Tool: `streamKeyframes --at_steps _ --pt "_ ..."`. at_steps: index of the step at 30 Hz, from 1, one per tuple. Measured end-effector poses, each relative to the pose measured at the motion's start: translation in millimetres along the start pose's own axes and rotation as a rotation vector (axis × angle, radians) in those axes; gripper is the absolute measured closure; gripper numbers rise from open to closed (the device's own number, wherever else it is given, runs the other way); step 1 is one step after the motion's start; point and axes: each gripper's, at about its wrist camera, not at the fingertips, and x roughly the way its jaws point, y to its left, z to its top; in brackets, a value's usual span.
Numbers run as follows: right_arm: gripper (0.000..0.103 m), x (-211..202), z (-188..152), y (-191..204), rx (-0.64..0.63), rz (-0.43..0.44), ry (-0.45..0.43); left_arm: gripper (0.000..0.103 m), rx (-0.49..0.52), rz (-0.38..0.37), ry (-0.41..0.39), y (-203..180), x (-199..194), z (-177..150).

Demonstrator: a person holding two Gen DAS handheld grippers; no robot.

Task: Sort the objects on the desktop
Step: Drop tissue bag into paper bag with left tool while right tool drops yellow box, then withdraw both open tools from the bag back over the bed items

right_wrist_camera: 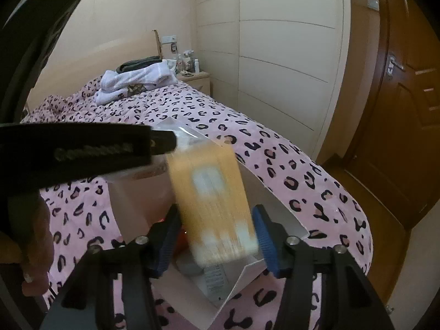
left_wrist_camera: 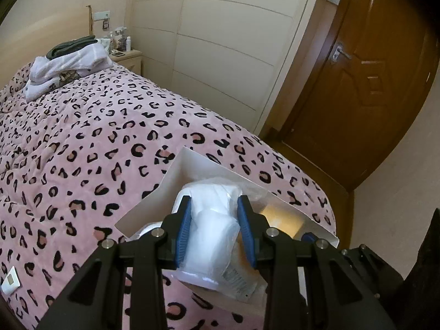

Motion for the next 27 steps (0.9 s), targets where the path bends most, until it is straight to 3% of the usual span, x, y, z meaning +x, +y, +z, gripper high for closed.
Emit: streamKeyframes --at_steps 6,12,13,14,16,18,20,27 --pt "0.051 3 0 -2 0.001 -0.001 0.007 0.069 -0.015 -0.009 0.034 4 17 -8" --pt "0.051 -1 1 -5 0.005 0.009 -0.001 0.068 -0.009 0.015 0.014 5 11 -12" --pt "0.051 -3 1 -5 0.004 0.010 -0.003 0.060 -0.006 0.023 0.001 5 6 -12" --pt "0.051 -4 2 -5 -0.001 0.010 -0.002 0.044 -0.007 0.036 -0.017 6 0 -13" --pt "0.051 -11 3 -4 -0.007 0.006 -0.011 0.032 -0.012 0.060 -0.061 7 -15 -13" --pt "0.051 -21 5 -2 -0.010 0.001 -0.018 0.031 -0.018 0.066 -0.088 10 -31 -12" --pt "0.051 -33 8 -1 -0.001 0.005 -0.034 0.022 -0.021 0.077 -0.114 13 -51 -12" --pt "0.051 -77 14 9 0.008 0.030 -0.097 0.017 -0.033 0.203 -0.177 33 -122 -41"
